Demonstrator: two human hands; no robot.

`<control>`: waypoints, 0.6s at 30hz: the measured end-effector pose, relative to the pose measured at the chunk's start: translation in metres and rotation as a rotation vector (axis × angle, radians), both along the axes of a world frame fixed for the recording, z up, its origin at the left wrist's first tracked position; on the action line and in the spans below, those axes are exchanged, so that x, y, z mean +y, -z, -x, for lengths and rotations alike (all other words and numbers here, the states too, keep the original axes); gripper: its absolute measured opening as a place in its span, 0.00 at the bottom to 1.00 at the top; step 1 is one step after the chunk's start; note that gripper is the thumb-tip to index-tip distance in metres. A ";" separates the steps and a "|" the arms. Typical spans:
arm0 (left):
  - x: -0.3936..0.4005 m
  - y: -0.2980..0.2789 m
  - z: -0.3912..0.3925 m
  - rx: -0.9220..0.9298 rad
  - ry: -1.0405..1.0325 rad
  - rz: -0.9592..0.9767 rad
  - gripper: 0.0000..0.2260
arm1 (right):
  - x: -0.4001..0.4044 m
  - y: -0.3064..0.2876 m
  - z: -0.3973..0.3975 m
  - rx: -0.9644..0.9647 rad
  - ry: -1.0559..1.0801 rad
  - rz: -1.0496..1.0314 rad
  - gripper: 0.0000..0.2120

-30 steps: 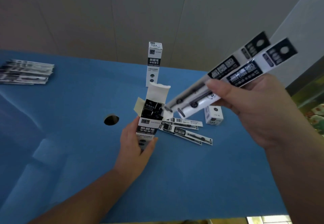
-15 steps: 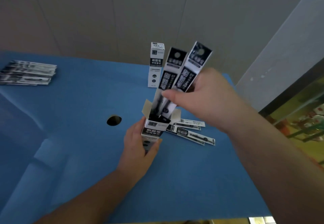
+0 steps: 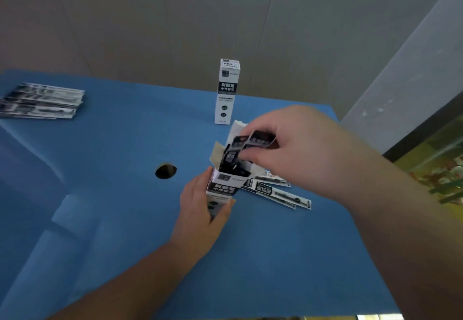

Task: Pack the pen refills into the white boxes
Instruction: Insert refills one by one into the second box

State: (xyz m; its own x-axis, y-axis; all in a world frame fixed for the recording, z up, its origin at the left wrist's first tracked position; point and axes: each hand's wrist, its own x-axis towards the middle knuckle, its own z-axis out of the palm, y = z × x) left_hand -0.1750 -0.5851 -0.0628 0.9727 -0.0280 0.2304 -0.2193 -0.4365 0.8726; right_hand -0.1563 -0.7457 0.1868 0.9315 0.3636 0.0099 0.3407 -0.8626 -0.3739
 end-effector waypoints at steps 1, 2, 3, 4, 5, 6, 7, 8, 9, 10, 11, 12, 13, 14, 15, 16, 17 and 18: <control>0.000 0.000 0.000 0.000 -0.005 0.002 0.34 | 0.003 0.001 -0.001 -0.007 -0.009 0.065 0.04; -0.001 -0.001 0.000 0.004 -0.007 0.007 0.34 | 0.006 0.004 -0.002 -0.008 -0.010 0.120 0.04; -0.002 -0.001 0.000 0.007 -0.007 0.011 0.34 | 0.008 0.008 -0.003 -0.005 -0.006 0.164 0.04; -0.002 -0.002 0.001 0.004 -0.006 0.013 0.34 | 0.010 0.013 -0.004 0.003 0.001 0.194 0.05; -0.003 -0.002 0.001 -0.003 -0.003 0.007 0.33 | 0.012 0.018 -0.005 0.015 0.005 0.213 0.05; -0.003 -0.002 0.001 -0.013 0.002 -0.004 0.33 | 0.015 0.024 -0.005 0.028 0.004 0.230 0.06; -0.003 -0.001 0.001 -0.023 0.007 -0.018 0.32 | 0.017 0.028 -0.005 0.038 -0.001 0.253 0.06; -0.003 -0.002 0.002 -0.032 0.011 -0.028 0.32 | 0.018 0.031 -0.006 0.042 -0.005 0.281 0.07; -0.003 -0.002 0.002 -0.036 0.014 -0.034 0.32 | 0.019 0.032 -0.006 0.041 -0.008 0.304 0.07; -0.003 -0.002 0.002 -0.036 0.015 -0.037 0.32 | 0.018 0.031 -0.006 0.040 -0.014 0.316 0.07; -0.003 -0.003 0.002 -0.033 0.015 -0.037 0.32 | 0.017 0.029 -0.005 0.040 -0.021 0.307 0.08; -0.004 -0.004 0.002 -0.028 0.012 -0.036 0.33 | 0.015 0.027 -0.004 0.043 -0.027 0.288 0.08; -0.004 -0.005 0.002 -0.022 0.009 -0.036 0.33 | 0.015 0.024 -0.003 0.042 -0.031 0.279 0.08; -0.004 -0.005 0.002 -0.016 0.008 -0.035 0.33 | 0.015 0.023 -0.002 0.035 -0.037 0.296 0.08; -0.004 -0.006 0.002 -0.012 0.008 -0.035 0.33 | 0.018 0.024 -0.002 0.029 -0.045 0.337 0.09; -0.004 -0.005 0.002 -0.012 0.007 -0.036 0.34 | 0.020 0.027 -0.003 0.037 -0.056 0.389 0.09; -0.004 -0.005 0.003 -0.019 0.006 -0.038 0.33 | 0.023 0.030 -0.004 0.063 -0.063 0.434 0.10; -0.004 -0.005 0.003 -0.027 0.005 -0.041 0.33 | 0.026 0.033 -0.006 0.095 -0.066 0.459 0.11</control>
State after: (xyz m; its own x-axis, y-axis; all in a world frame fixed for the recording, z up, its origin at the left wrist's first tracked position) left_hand -0.1781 -0.5891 -0.0578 0.9659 -0.0427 0.2552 -0.2447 -0.4708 0.8476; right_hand -0.1507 -0.7196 0.1543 0.8955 0.3686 -0.2495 0.3828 -0.9238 0.0092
